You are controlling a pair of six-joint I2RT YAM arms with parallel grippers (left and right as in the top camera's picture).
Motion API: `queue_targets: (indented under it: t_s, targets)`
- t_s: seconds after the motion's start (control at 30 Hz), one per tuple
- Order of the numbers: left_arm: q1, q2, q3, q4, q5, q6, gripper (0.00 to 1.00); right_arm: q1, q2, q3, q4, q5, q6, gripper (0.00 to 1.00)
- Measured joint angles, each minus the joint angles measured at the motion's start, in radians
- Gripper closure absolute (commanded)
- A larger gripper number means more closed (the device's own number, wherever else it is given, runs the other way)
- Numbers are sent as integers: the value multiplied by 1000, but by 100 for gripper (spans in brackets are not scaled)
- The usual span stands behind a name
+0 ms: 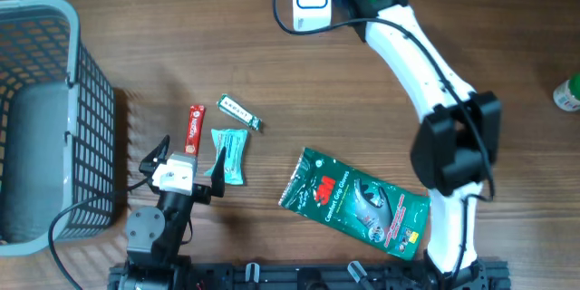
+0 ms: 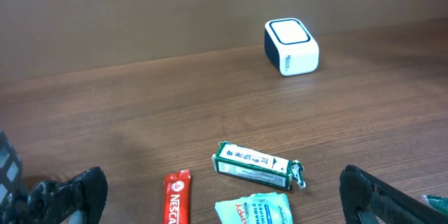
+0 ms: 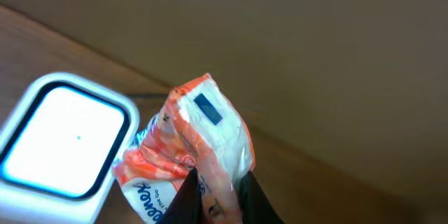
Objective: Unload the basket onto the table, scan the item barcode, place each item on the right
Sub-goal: 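Carry the red-white box to the scanner and hold it there, then place the red-white box at the right edge beside the jar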
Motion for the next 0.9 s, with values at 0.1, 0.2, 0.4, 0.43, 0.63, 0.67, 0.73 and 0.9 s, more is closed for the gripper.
queue_targets:
  t_s: [0.1,0.2,0.4,0.43,0.63,0.67,0.73,0.9]
  targets:
    - [0,1,0,1,0,0,0,51,93,20,161,122,-278,96]
    - [0,1,0,0,0,0,0,108,134,21,228,198,-470,96]
    - [0,1,0,0,0,0,0,158,140,21,232,287,-772,96]
    - [0,1,0,0,0,0,0,156,140,21,224,292,-799,96]
    - [0,1,0,0,0,0,0,155,140,23,102,298,-814,96]
    - [0,1,0,0,0,0,0,153,139,24,64,314,-787,96]
    - [0,1,0,0,0,0,0,121,122,27,-89,321,-687,96]
    - [0,1,0,0,0,0,0,-267,22,37,-402,291,-232,96]
